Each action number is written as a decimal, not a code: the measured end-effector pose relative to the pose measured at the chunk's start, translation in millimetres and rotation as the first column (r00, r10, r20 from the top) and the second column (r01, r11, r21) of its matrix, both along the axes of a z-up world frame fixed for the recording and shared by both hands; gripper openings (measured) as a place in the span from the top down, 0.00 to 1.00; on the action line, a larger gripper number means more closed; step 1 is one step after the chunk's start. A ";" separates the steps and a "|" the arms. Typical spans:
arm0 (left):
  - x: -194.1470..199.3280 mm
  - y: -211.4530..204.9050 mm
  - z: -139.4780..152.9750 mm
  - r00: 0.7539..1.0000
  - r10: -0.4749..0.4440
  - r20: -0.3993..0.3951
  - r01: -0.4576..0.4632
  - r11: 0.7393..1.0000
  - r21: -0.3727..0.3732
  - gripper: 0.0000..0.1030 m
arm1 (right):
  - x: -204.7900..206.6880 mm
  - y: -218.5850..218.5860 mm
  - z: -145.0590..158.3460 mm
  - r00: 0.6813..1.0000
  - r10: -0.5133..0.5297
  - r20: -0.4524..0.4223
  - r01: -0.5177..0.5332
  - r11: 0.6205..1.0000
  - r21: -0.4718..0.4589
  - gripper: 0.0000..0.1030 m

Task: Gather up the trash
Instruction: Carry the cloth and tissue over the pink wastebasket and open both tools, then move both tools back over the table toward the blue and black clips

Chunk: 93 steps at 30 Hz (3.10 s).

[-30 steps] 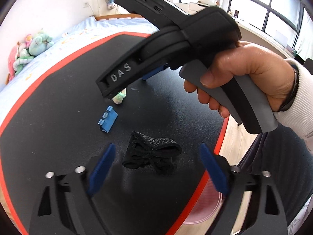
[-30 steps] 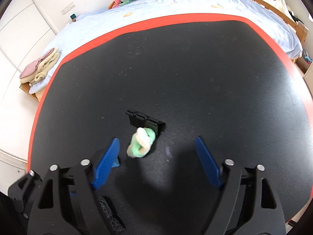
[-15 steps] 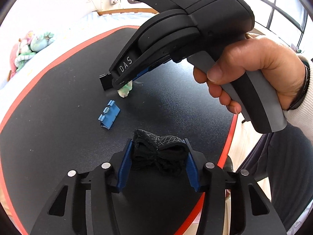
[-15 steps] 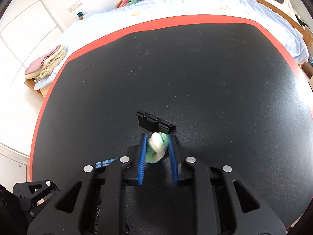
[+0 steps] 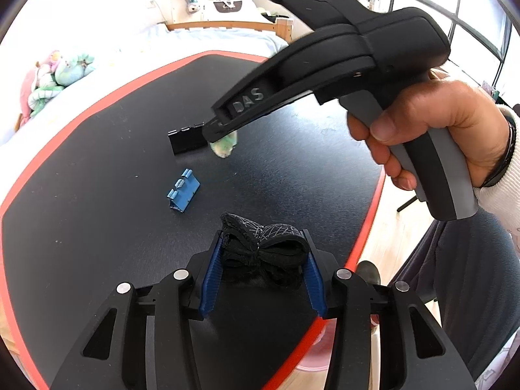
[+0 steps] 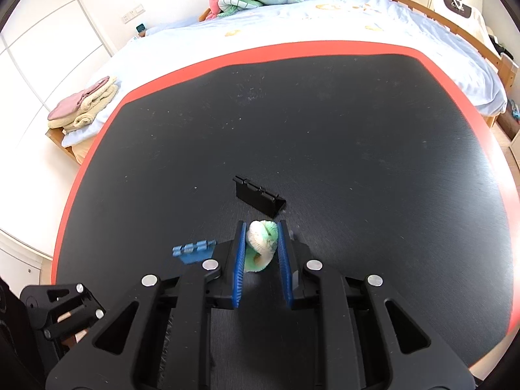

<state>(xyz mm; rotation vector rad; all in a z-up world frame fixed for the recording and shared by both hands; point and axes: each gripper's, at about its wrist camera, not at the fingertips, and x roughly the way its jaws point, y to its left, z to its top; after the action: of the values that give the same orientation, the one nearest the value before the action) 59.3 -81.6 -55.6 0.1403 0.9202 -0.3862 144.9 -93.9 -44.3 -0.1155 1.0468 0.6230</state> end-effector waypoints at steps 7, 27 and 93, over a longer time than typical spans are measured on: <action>-13.3 0.9 14.6 1.000 0.011 0.025 -0.010 1.000 -0.018 0.57 | -31.5 -18.9 20.0 0.999 0.010 0.045 -0.010 1.000 -0.003 0.82; -88.0 -17.5 32.1 0.997 0.026 0.069 -0.021 0.997 -0.069 0.57 | -171.4 -95.9 52.1 0.987 0.085 0.140 -0.086 0.996 0.000 0.82; -91.4 2.0 16.9 0.995 0.090 0.048 -0.088 0.995 -0.052 0.07 | -196.8 -101.4 30.5 0.976 0.184 0.118 -0.181 0.983 -0.035 0.04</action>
<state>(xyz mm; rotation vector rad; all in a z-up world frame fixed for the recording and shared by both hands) -32.1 -79.6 -38.7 0.0630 0.8629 -0.3214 -51.9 -195.4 -13.8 -0.2703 0.9327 0.7605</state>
